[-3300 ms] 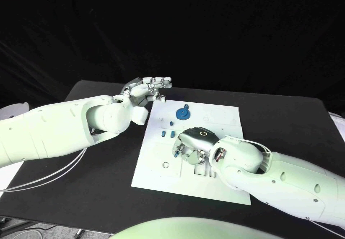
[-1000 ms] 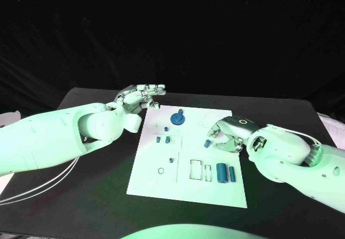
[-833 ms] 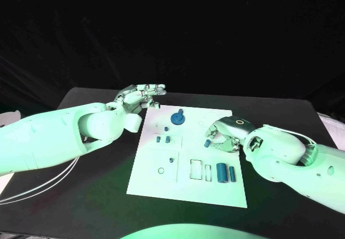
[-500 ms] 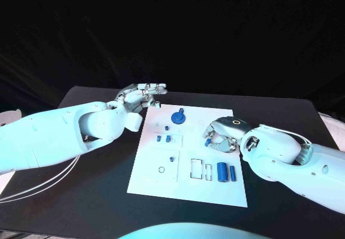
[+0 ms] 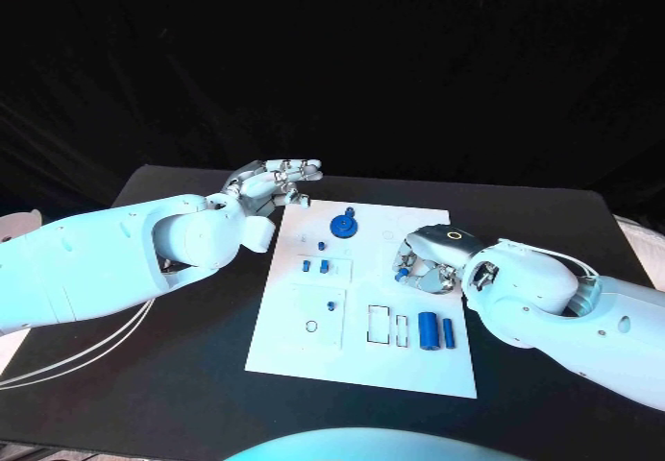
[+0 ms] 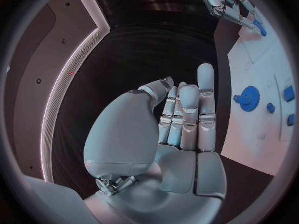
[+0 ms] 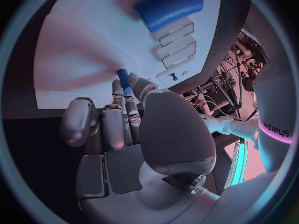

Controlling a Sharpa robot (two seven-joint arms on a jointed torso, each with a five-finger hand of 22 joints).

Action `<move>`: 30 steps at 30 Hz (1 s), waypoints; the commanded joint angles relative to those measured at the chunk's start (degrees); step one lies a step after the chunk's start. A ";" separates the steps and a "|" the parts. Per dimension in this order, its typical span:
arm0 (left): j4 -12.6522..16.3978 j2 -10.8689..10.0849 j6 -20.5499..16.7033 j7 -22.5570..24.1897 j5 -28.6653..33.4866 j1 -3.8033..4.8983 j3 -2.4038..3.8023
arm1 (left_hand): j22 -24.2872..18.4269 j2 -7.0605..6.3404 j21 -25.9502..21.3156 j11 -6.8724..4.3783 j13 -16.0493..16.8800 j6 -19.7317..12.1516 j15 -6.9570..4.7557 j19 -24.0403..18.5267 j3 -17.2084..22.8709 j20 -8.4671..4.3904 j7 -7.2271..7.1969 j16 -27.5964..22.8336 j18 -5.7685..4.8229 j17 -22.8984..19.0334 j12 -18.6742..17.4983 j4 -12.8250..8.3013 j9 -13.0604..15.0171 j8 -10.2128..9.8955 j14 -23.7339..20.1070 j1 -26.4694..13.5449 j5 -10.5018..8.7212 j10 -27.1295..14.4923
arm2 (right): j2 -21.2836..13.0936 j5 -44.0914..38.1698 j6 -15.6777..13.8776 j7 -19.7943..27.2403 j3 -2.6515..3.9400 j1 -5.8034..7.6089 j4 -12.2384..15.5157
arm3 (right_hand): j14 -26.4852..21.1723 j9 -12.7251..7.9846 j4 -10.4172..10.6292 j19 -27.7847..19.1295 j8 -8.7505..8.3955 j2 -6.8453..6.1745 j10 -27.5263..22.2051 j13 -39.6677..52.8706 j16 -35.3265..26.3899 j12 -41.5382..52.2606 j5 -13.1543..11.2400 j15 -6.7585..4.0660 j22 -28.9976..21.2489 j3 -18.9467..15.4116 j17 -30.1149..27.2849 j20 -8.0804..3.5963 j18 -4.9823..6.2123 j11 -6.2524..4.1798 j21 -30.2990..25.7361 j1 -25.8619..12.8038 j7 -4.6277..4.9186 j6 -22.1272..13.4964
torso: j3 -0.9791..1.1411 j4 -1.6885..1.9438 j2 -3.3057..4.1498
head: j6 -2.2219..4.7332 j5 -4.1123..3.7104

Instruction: Assemble the parts on the task board

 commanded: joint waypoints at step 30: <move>-0.24 0.32 1.26 0.13 -0.27 0.03 -0.02 | -0.12 -0.22 -0.37 0.01 -0.09 -0.42 0.04 -0.15 0.01 -0.09 -0.03 -0.21 0.57 -0.15 0.38 -0.52 -0.03 0.04 -0.57 -0.09 0.26 -0.39 | 1.06 2.85 -5.50 2.62 1.40 0.41 10.59 | 2.73 0.71 -2.38 0.37 -0.34 1.54 3.09 0.03 0.83 -1.73 -0.23 -0.41 0.66 3.64 0.53 -0.33 0.34 -1.30 0.74 1.68 0.64 0.70 | -0.01 0.02 -0.01 | -0.39 0.81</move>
